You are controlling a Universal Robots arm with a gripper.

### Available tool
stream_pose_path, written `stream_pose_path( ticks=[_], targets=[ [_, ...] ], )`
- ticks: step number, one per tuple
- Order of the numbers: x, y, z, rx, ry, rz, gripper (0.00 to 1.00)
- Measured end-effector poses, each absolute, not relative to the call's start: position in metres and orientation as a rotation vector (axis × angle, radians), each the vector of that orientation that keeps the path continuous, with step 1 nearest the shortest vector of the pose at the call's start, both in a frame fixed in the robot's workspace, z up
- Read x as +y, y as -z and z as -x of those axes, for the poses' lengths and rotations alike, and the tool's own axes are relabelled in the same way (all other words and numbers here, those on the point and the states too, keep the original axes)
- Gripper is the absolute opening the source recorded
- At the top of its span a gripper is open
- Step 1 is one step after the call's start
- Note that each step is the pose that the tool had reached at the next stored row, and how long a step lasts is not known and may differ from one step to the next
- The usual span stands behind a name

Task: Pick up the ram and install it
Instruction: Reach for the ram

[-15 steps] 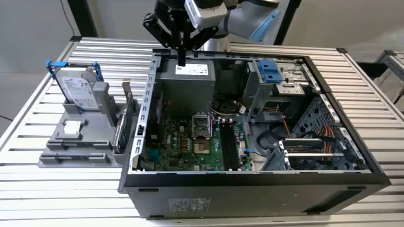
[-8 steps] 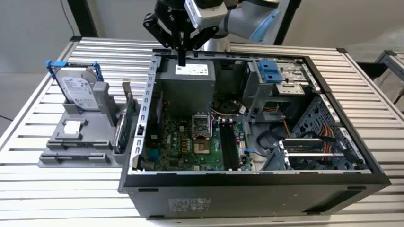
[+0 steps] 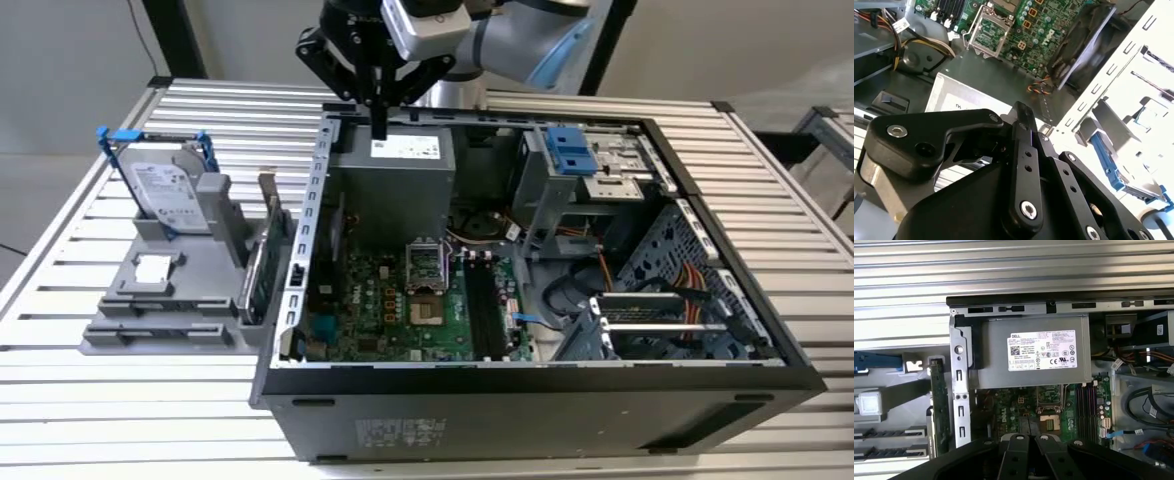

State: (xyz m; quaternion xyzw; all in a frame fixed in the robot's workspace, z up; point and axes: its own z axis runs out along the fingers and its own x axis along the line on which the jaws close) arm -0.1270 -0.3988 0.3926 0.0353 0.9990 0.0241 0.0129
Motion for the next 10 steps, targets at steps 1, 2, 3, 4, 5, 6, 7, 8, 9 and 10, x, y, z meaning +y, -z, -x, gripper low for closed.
stream_pose_path(
  ticks=[1,2,3,4,5,6,7,8,9,10],
  targets=[
    [-0.3988,-0.3926,0.1282,3.113,-0.075,-0.110,0.00],
    [-0.3988,-0.3926,0.1292,3.113,-0.075,-0.110,0.00],
    [-0.3988,-0.3926,0.1300,3.113,-0.075,-0.110,0.00],
    [-0.3988,-0.3926,0.1306,3.113,-0.075,-0.110,0.00],
    [-0.3988,-0.3927,0.1312,3.113,-0.075,-0.110,0.00],
    [-0.3988,-0.3926,0.1317,3.113,-0.075,-0.110,0.00],
    [-0.3988,-0.3926,0.1323,3.113,-0.075,-0.110,0.00],
    [-0.3988,-0.3926,0.1328,3.113,-0.075,-0.110,0.00],
    [-0.3988,-0.3926,0.1334,3.113,-0.075,-0.110,0.00],
    [-0.3987,-0.3926,0.1339,3.113,-0.075,-0.110,0.00]
  ],
)
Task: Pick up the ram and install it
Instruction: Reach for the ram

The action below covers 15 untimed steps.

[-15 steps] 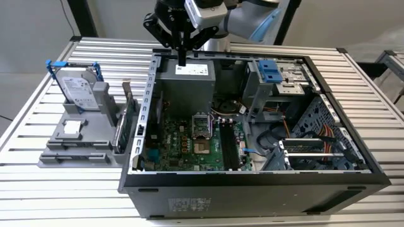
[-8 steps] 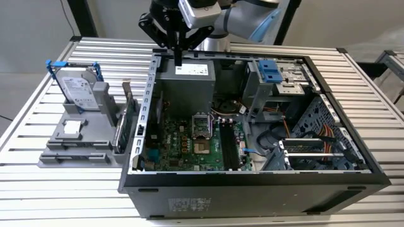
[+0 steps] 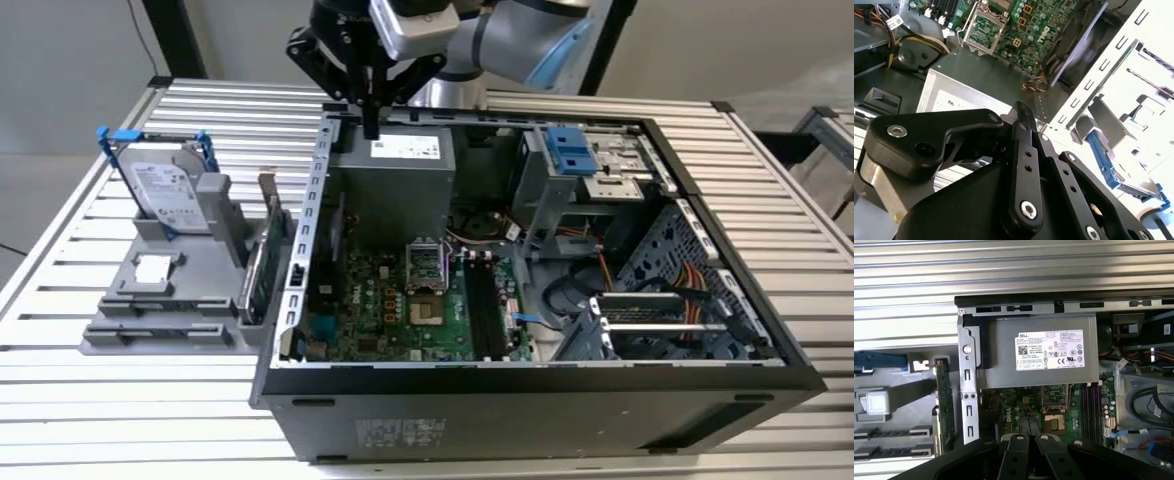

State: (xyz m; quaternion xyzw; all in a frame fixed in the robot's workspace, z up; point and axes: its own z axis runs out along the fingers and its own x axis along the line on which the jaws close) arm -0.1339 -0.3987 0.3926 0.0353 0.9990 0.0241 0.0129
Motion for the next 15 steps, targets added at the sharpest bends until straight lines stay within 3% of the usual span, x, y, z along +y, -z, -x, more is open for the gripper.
stream_pose_path(
  ticks=[15],
  targets=[
    [-0.3987,-0.3926,0.1427,3.114,-0.075,-0.110,0.00]
  ],
)
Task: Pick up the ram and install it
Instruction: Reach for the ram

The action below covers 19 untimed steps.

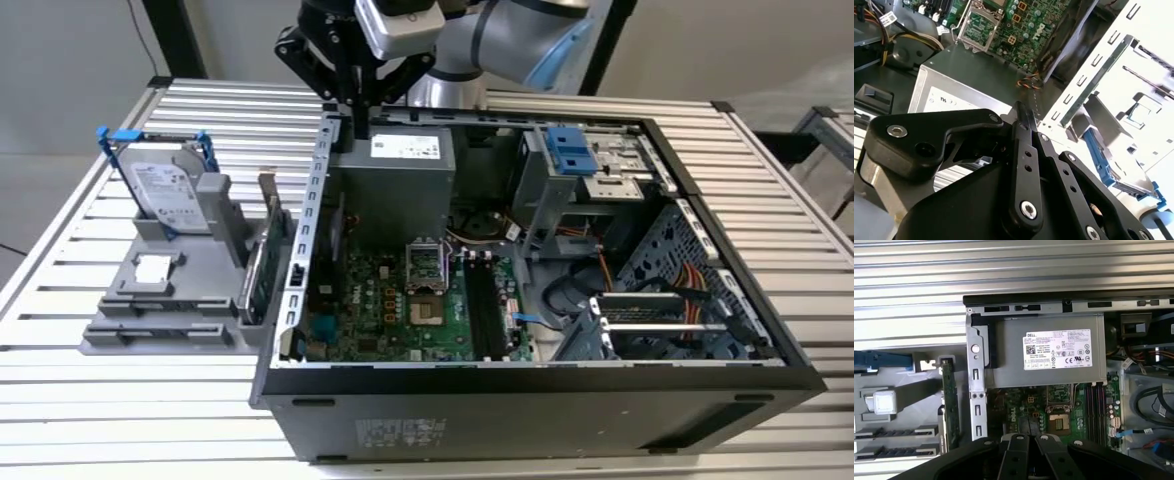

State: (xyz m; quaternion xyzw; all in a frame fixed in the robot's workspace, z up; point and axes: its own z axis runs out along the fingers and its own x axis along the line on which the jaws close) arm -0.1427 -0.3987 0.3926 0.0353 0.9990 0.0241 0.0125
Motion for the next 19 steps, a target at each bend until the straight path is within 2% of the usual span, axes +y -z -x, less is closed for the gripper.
stream_pose_path(
  ticks=[19],
  targets=[
    [-0.399,-0.393,0.154,3.116,-0.075,-0.110,0.00]
  ],
)
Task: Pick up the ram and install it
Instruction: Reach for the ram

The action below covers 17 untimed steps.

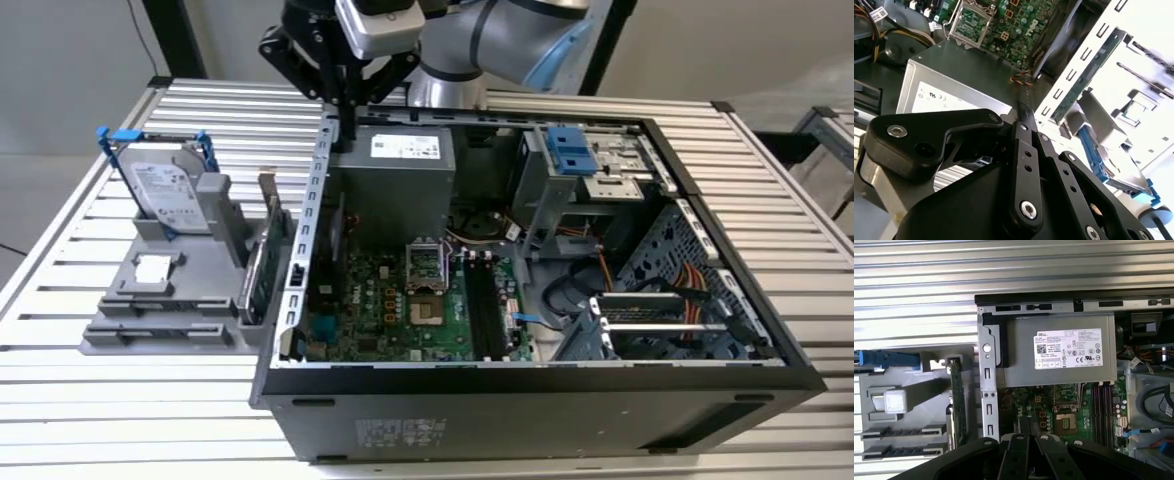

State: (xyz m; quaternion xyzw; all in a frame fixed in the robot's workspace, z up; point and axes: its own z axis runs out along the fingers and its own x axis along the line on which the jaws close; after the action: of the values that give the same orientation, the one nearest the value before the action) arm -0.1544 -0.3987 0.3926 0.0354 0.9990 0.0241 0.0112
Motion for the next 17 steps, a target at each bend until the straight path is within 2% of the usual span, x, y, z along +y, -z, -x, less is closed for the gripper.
stream_pose_path(
  ticks=[17],
  targets=[
    [-0.3987,-0.3926,0.1649,3.119,-0.075,-0.111,0.00]
  ],
)
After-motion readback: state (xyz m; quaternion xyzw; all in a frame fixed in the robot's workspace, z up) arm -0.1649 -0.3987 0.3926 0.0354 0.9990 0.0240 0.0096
